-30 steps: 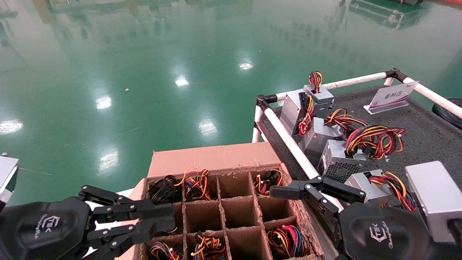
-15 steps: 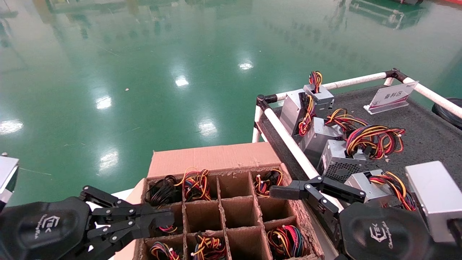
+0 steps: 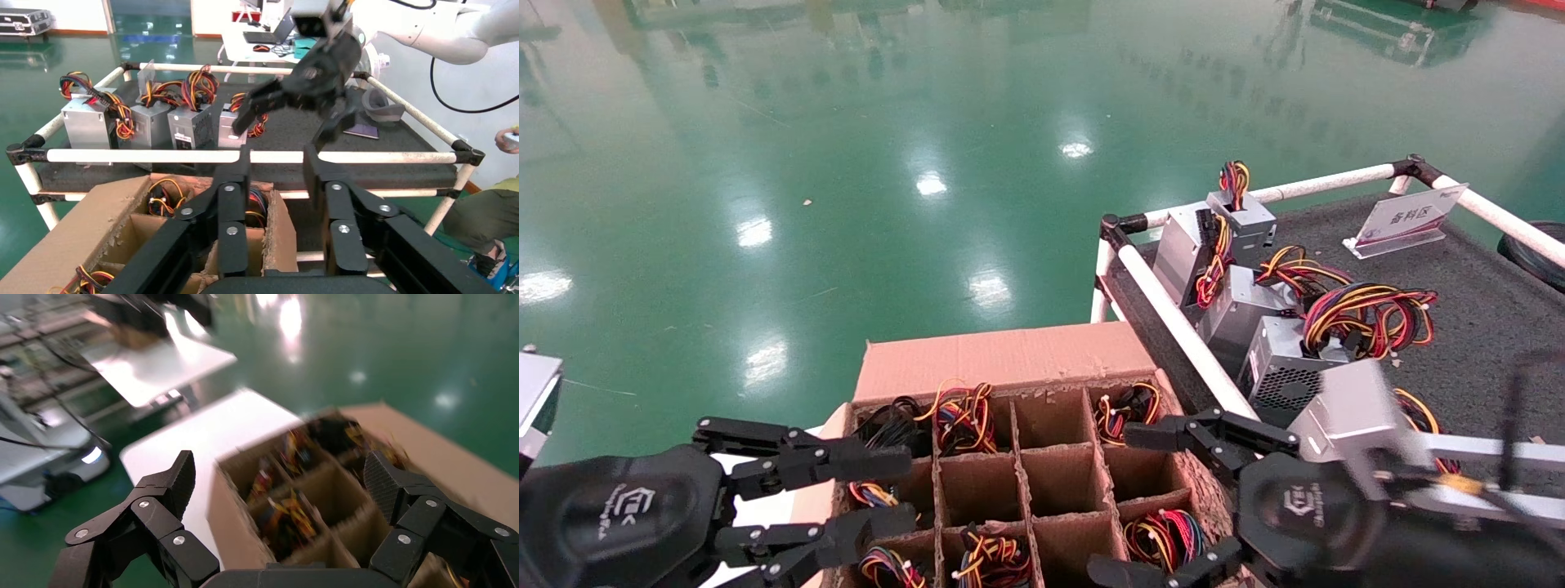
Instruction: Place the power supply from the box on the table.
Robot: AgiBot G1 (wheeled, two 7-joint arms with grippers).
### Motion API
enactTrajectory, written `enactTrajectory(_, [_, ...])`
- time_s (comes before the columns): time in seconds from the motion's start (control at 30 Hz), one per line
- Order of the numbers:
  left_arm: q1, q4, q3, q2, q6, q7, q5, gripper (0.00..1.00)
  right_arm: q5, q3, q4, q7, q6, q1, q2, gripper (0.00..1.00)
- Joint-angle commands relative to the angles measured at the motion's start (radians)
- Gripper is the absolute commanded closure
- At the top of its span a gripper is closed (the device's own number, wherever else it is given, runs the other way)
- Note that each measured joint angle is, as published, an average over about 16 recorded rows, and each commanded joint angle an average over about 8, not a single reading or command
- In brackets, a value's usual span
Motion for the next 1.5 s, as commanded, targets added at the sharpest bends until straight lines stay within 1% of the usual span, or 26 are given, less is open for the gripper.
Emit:
enactTrajectory(0.03, [0.0,0.0,0.0,0.0,0.0,0.0,0.0,0.0,-0.036,-0.015,0.015,0.029,0.034,0.001,0.0,0.0])
enactTrajectory(0.23, [0.0,0.0,0.0,0.0,0.0,0.0,0.0,0.0,-0.154,-0.073,0.024,0.089,0.124,0.01,-0.053,0.0])
enactTrajectory(0.53, [0.0,0.0,0.0,0.0,0.0,0.0,0.0,0.0,-0.313,-0.164,0.03,0.187,0.243,0.046,-0.186,0.0])
enactTrajectory(0.73, [0.0,0.0,0.0,0.0,0.0,0.0,0.0,0.0,-0.424,-0.214,0.03,0.272,0.344,0.067,-0.272,0.0])
enactTrajectory(0.93, [0.0,0.0,0.0,0.0,0.0,0.0,0.0,0.0,-0.54,-0.255,0.028,0.362,0.439,0.082,-0.336,0.0])
enactTrajectory(1.07, [0.0,0.0,0.0,0.0,0.0,0.0,0.0,0.0,-0.604,-0.277,0.026,0.409,0.479,0.091,-0.367,0.0])
enactTrajectory(1.3, [0.0,0.0,0.0,0.0,0.0,0.0,0.0,0.0,-0.702,-0.307,0.018,0.464,0.543,0.091,-0.415,0.0])
enactTrajectory(1.5, [0.0,0.0,0.0,0.0,0.0,0.0,0.0,0.0,-0.769,-0.327,0.01,0.511,0.579,0.092,-0.451,0.0])
